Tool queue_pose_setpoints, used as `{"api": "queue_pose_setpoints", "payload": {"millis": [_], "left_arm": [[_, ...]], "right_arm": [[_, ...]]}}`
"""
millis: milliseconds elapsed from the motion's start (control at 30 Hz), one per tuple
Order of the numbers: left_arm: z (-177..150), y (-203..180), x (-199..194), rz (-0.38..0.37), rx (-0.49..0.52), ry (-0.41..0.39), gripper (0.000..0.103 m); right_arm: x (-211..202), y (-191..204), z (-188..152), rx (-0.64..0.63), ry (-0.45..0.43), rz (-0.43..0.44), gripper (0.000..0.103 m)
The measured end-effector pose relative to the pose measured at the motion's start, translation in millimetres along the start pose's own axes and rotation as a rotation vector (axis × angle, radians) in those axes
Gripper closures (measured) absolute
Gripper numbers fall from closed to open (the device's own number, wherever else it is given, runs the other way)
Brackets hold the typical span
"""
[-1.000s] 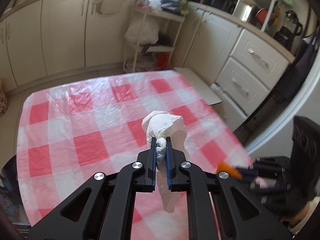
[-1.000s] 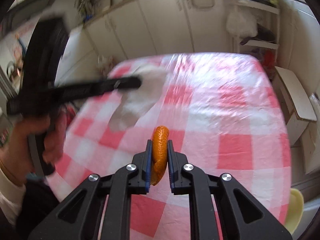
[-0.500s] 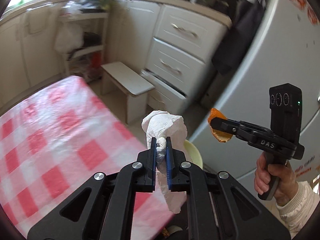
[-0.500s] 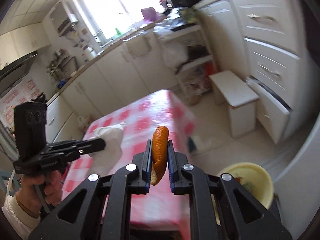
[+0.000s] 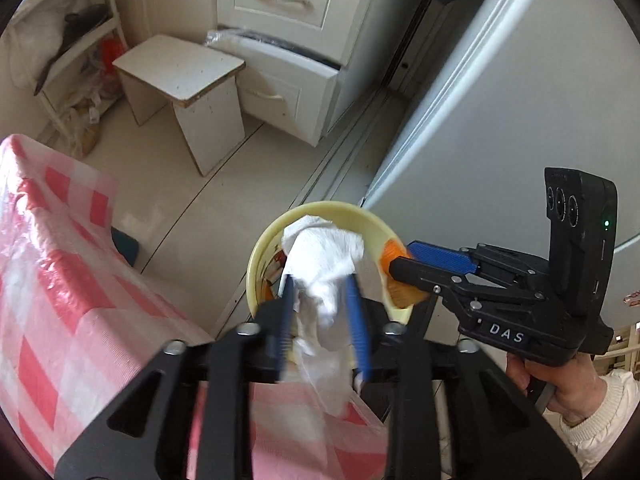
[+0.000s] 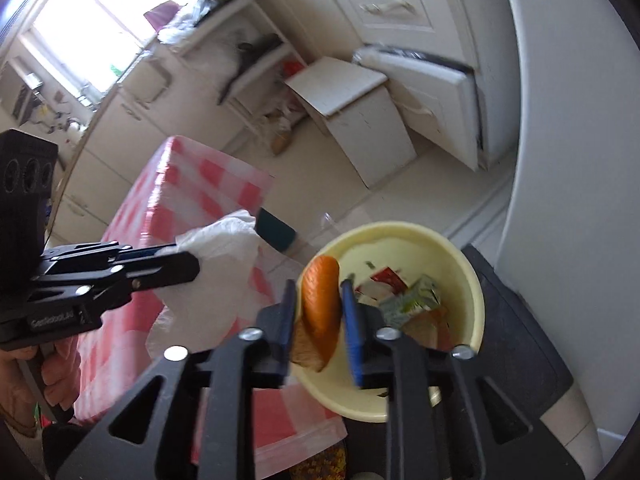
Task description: Collect trash
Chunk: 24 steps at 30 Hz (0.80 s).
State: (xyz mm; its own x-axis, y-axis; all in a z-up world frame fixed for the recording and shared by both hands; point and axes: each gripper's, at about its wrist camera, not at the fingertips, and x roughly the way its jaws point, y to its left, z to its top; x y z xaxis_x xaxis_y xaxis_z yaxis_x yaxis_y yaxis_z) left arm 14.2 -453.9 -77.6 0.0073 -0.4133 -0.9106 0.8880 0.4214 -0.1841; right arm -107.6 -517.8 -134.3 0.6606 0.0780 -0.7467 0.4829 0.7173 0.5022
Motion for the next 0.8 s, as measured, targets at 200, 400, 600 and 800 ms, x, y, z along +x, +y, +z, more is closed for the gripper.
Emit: {"api": "queue_pose_setpoints", "payload": {"millis": [200,400,600,800], "left_arm": [[-8,4,-32,0.088,-0.002,-0.1,0.032],[-42,10,-112,0.214,-0.087,-0.308,0.01],[-108,26,-189,0.379,-0.181,-0.433,0.007],[-183,60,-247,0.524,-0.328,-0.482,0.007]], "right_arm": [[-11,-8,-5,0.035,-0.018,-0.002,0.049],[-48,29,-15,-0.04,-0.106,-0.011,0.028],[-84,106,-33,-0.161,-0.188,0.023,0.016],[-106,201,-55,-0.333,-0.261,0.122,0.01]]}}
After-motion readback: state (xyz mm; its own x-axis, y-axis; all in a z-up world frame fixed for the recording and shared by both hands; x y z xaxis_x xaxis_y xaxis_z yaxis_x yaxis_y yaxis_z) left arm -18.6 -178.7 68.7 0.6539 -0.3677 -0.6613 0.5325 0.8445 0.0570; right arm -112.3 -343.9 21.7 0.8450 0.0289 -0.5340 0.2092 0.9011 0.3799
